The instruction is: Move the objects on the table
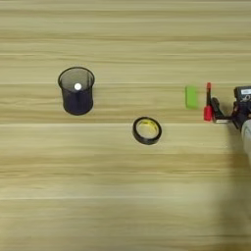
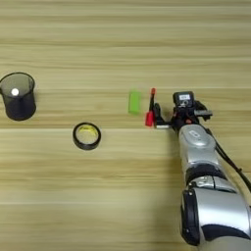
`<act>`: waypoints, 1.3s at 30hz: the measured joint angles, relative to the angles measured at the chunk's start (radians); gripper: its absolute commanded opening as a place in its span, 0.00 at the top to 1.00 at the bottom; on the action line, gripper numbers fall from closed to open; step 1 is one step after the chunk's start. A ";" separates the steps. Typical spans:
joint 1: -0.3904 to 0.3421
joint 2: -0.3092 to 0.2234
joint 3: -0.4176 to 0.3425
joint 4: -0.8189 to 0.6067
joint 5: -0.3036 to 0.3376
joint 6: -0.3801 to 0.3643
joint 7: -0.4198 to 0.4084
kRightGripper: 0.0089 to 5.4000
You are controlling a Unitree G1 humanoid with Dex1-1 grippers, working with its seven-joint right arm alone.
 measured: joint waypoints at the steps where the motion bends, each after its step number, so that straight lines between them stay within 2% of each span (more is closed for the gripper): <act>1: -0.003 0.001 0.007 0.001 -0.002 0.000 0.000 0.01; 9: -0.045 0.035 0.050 0.023 -0.025 0.001 0.002 0.01; 39: -0.088 0.096 0.109 0.040 -0.044 -0.008 0.014 0.01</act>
